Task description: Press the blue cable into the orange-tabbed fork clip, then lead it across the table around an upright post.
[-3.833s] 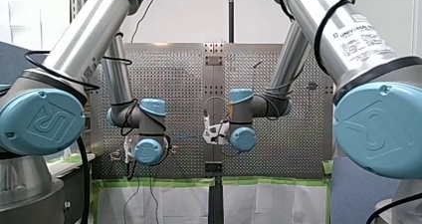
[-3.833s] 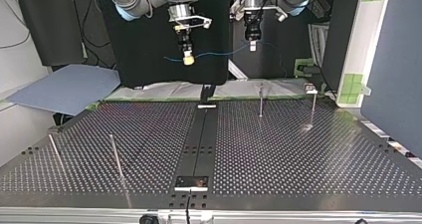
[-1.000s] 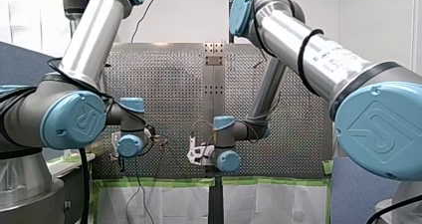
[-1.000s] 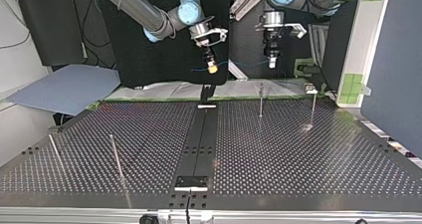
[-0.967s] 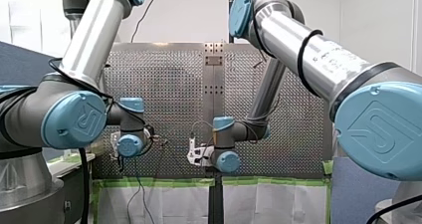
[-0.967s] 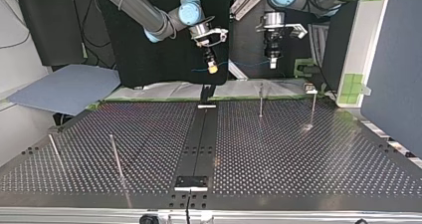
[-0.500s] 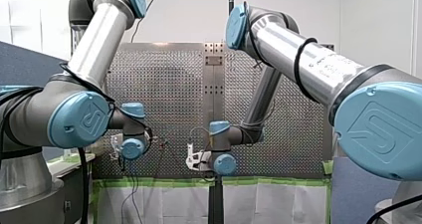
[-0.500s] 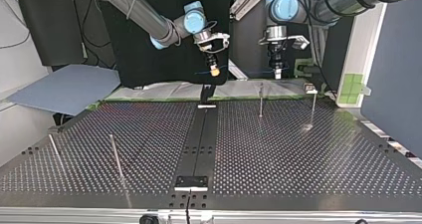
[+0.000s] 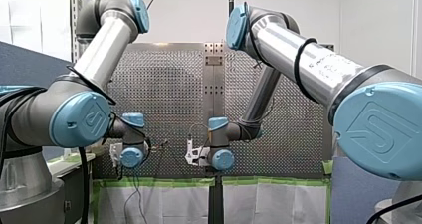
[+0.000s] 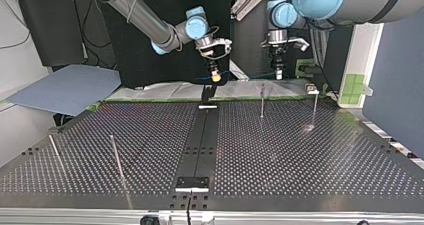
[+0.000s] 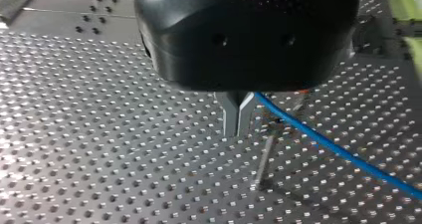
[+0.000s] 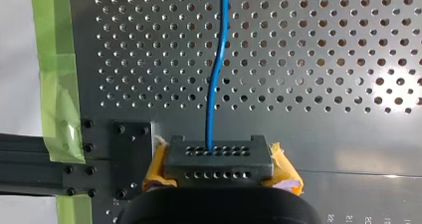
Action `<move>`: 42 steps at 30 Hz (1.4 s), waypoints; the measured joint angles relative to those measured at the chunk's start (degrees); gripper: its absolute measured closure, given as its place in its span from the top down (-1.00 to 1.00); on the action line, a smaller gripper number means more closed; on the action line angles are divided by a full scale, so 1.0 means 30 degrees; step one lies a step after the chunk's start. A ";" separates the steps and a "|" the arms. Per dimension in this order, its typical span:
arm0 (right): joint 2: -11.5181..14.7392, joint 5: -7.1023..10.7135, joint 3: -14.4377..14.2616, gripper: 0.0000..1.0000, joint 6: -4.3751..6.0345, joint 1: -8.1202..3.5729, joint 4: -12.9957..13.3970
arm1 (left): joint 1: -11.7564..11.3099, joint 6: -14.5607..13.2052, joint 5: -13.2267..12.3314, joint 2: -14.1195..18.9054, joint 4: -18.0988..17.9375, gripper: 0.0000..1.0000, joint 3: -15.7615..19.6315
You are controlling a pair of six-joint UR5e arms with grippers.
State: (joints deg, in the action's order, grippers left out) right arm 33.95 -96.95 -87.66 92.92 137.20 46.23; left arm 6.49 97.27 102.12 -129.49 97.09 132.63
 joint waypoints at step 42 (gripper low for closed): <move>-0.0015 0.0143 0.0732 -1.00 -0.0127 -0.0998 -0.0384 | -0.0913 0.1464 -0.1624 -0.2930 0.1003 -1.00 -0.2960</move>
State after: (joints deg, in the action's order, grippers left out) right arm 33.90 -96.52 -85.47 92.54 134.21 45.08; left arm 3.75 101.67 97.25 -138.28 100.10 123.75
